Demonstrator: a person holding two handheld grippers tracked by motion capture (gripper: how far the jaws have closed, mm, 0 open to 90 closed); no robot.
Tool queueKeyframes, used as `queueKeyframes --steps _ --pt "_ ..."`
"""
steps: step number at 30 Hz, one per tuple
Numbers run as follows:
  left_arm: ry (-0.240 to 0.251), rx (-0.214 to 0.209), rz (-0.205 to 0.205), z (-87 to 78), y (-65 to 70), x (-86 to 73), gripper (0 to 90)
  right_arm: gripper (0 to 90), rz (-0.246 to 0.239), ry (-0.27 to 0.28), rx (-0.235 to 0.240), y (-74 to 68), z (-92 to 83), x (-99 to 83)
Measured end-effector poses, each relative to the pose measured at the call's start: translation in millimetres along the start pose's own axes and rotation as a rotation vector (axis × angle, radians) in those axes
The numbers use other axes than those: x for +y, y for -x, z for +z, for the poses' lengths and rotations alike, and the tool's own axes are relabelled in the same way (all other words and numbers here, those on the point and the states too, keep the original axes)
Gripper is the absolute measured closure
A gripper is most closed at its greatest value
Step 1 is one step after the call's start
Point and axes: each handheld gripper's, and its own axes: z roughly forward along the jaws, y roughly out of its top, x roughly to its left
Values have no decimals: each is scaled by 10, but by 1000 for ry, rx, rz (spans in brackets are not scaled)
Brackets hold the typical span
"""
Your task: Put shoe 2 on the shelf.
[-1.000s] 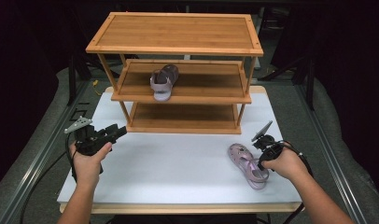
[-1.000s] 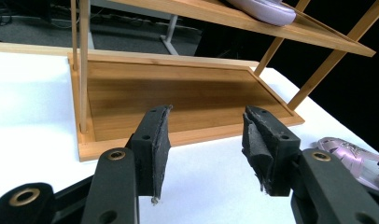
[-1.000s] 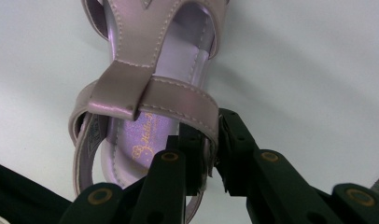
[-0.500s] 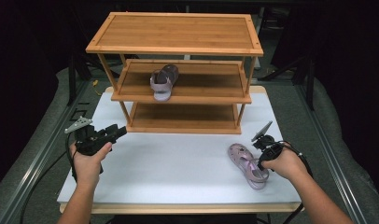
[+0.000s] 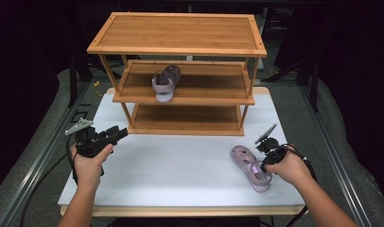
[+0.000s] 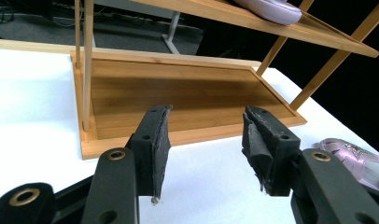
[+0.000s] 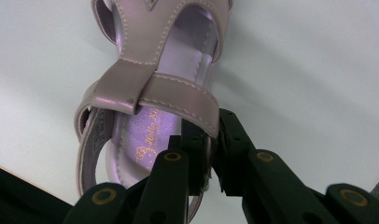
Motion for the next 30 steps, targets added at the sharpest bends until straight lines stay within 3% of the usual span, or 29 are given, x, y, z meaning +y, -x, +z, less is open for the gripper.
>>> queueKeyframes --steps 9,13,17,18,19,21,23,24,25,26,27,28,29,30 --pt "0 3 -4 4 -14 0 509 832 21 47 34 6 -23 -66" --pt "0 3 -6 10 -21 -1 509 833 42 119 31 12 -79 -133" --pt "2 4 -3 3 -19 2 509 833 86 253 61 -8 -177 -231" --pt "2 4 -3 3 -19 2 509 833 86 253 61 -8 -177 -231" --pt "1 4 -4 4 -17 1 509 833 108 321 79 -19 -205 -276" --pt "1 5 -2 4 -15 0 509 833 130 396 85 -59 -234 -330" --pt "1 5 -1 4 -14 -2 509 833 148 521 68 -154 -267 -420" --pt "1 5 -1 4 -14 -2 510 833 148 521 68 -154 -267 -420" --pt "0 5 -1 5 -12 -3 509 833 173 603 75 -207 -279 -479" --pt "0 5 -1 5 -12 -3 509 833 173 603 75 -207 -279 -479" --pt "-2 4 -2 10 -9 -7 509 832 203 689 87 -258 -290 -536" --pt "-2 4 -2 10 -9 -7 509 832 203 689 87 -258 -290 -536" --pt "-3 4 0 12 -8 -10 509 832 221 769 86 -318 -303 -588" --pt "-3 4 0 12 -8 -10 509 832 221 769 86 -318 -303 -588"
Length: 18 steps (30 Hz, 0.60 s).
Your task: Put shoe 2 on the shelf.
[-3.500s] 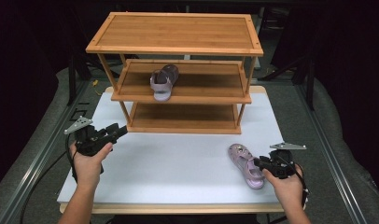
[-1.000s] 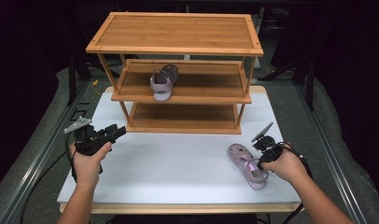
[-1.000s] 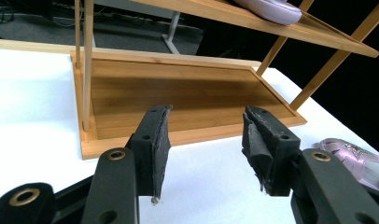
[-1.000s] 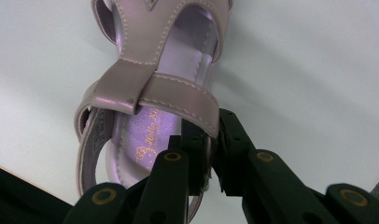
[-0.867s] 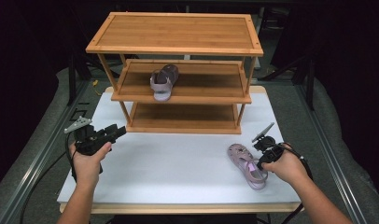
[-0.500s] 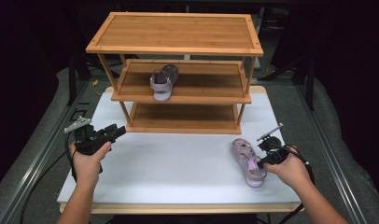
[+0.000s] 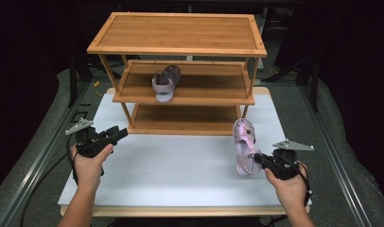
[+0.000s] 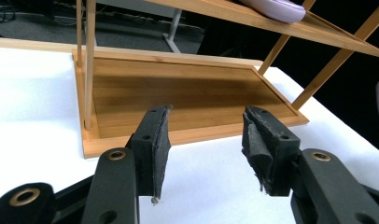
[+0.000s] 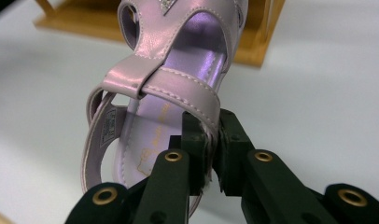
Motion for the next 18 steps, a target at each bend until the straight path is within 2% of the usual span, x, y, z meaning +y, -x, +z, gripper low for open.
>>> queueKeyframes --steps 1,2,5,11,18 --pt "-1 0 0 1 1 -2 509 832 14 80 -3 -59 -38 -46" --pt "-1 0 0 2 1 -3 509 832 14 80 -3 -59 -38 -46" --pt "-3 -1 -1 8 3 -8 509 832 35 179 -3 -133 -69 -105" --pt "-7 -1 2 16 7 -17 509 832 23 290 -20 -258 -109 -127" --pt "-7 -2 1 18 9 -18 509 832 -7 285 11 -400 -121 54"
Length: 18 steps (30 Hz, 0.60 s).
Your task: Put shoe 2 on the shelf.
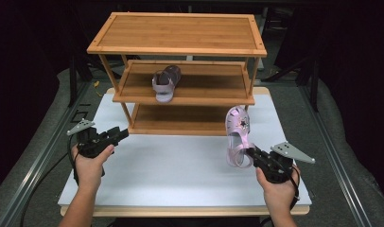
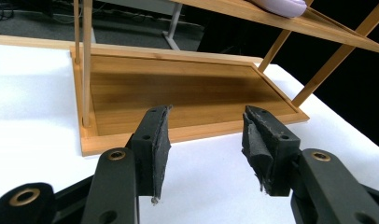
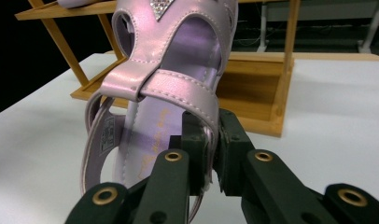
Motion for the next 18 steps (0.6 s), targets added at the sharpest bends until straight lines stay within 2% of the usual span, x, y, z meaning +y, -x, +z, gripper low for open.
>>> queueKeyframes --steps 2,3,5,7,8,9,11,18 --pt "0 1 1 -2 -1 1 509 832 -10 0 7 -40 31 66" --pt "0 1 1 -6 -3 2 509 832 -16 7 20 -89 70 154" --pt "0 1 0 -8 -5 2 509 832 -19 8 24 -109 84 190" --pt "1 0 -1 -11 -11 2 509 832 -35 11 33 -184 160 354" --pt "1 0 -1 -11 -11 2 509 832 -35 11 33 -184 160 354" --pt "2 1 -3 -15 -13 2 509 832 -37 7 40 -226 217 452" --pt "2 2 -2 -18 -16 1 509 832 -39 9 42 -239 243 488" --pt "3 -3 -4 -16 -18 -3 509 832 -33 -3 48 -339 503 840"
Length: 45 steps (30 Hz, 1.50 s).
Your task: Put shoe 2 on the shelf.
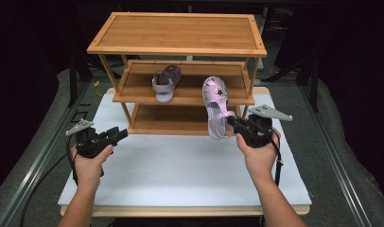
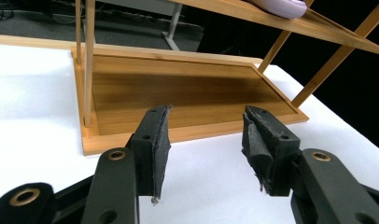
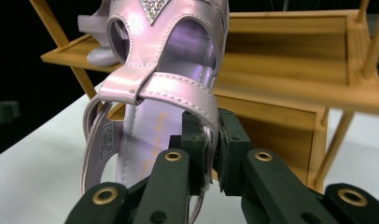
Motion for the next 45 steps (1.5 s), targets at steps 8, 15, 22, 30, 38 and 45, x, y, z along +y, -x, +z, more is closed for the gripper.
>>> queueKeyframes --steps 8,15,22,30,38,45 --pt "3 -5 -6 -4 -13 3 509 832 17 -15 -44 -33 371 310" --pt "9 -10 -14 -21 -36 13 509 832 40 -22 -100 -66 691 587" --pt "17 -15 -20 -40 -52 24 509 832 61 -26 -146 -94 888 714" --pt "18 -17 -25 -47 -77 25 509 830 54 -51 -210 -104 1066 746" --pt "15 -23 -29 -32 -73 20 509 823 70 -66 -216 -62 1286 783" --pt "14 -23 -40 -30 -112 11 509 807 118 -45 -215 1 1429 761"
